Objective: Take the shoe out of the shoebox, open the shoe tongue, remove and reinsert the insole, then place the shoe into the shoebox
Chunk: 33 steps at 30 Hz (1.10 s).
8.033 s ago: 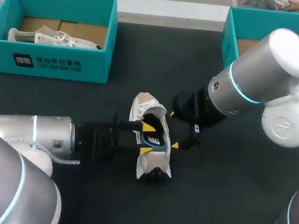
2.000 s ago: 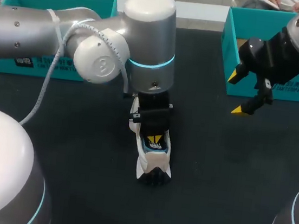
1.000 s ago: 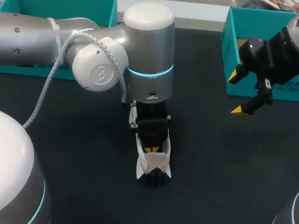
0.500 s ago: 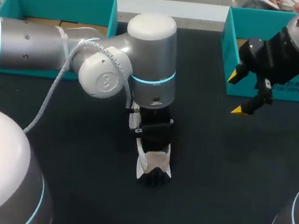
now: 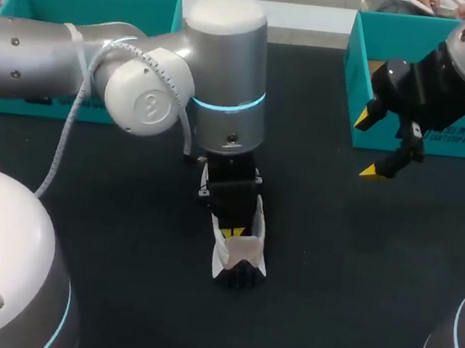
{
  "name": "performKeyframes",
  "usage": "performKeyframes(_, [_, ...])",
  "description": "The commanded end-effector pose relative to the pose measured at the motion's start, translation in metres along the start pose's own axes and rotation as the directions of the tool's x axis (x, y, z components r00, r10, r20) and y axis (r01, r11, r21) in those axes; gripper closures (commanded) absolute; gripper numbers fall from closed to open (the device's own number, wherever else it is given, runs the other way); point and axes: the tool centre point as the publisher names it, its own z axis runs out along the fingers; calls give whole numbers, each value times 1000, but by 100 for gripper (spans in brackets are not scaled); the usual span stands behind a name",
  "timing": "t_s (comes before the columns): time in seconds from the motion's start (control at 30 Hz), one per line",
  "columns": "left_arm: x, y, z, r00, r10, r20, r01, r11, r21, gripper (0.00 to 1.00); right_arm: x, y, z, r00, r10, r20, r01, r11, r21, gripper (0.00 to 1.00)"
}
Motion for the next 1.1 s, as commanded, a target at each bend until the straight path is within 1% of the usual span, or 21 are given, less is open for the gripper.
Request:
performKeyframes(0.03, [1, 2, 10, 1000, -1, -5, 1, 1000, 14, 100, -1, 1, 1, 1000, 0, -2, 0, 1000, 2, 0])
performKeyframes(0.17, [1, 1, 24, 1000, 0, -12, 0, 1000, 19, 100, -1, 1, 1, 1000, 0, -2, 0, 1000, 2, 0])
performKeyframes(0.2, [1, 1, 28, 1000, -4, -22, 4, 1000, 4, 100, -1, 1, 1, 1000, 0, -2, 0, 1000, 2, 0])
performKeyframes(0.27, [1, 0, 34, 1000, -7, -9, 7, 1000, 13, 100, -1, 1, 1, 1000, 0, -2, 0, 1000, 2, 0])
performKeyframes(0.3, [1, 0, 38, 1000, -13, -21, 13, 1000, 1, 100, -1, 1, 1, 1000, 0, -2, 0, 1000, 2, 0])
performKeyframes(0.37, [1, 2, 44, 1000, -18, -9, 18, 1000, 7, 100, -1, 1, 1, 1000, 0, -2, 0, 1000, 2, 0])
performKeyframes(0.57, [-1, 9, 62, 999, -38, -6, 38, 999, -18, 100, -1, 1, 1, 1000, 0, -2, 0, 1000, 2, 0])
performKeyframes(0.73, [-2, 15, 68, 998, -54, 28, 55, 998, -40, 100, -1, 1, 1, 1000, 0, -2, 0, 1000, 2, 0])
performKeyframes(0.93, [-4, 26, 72, 996, -71, 58, 78, 990, -120, 100, -1, 1, 1, 1000, 0, -2, 0, 1000, 2, 0])
performKeyframes(1.1, [-5, 40, 71, 993, -91, 75, 102, 981, -164, 100, -1, 1, 1, 1000, 0, -2, 0, 1000, 2, 0])
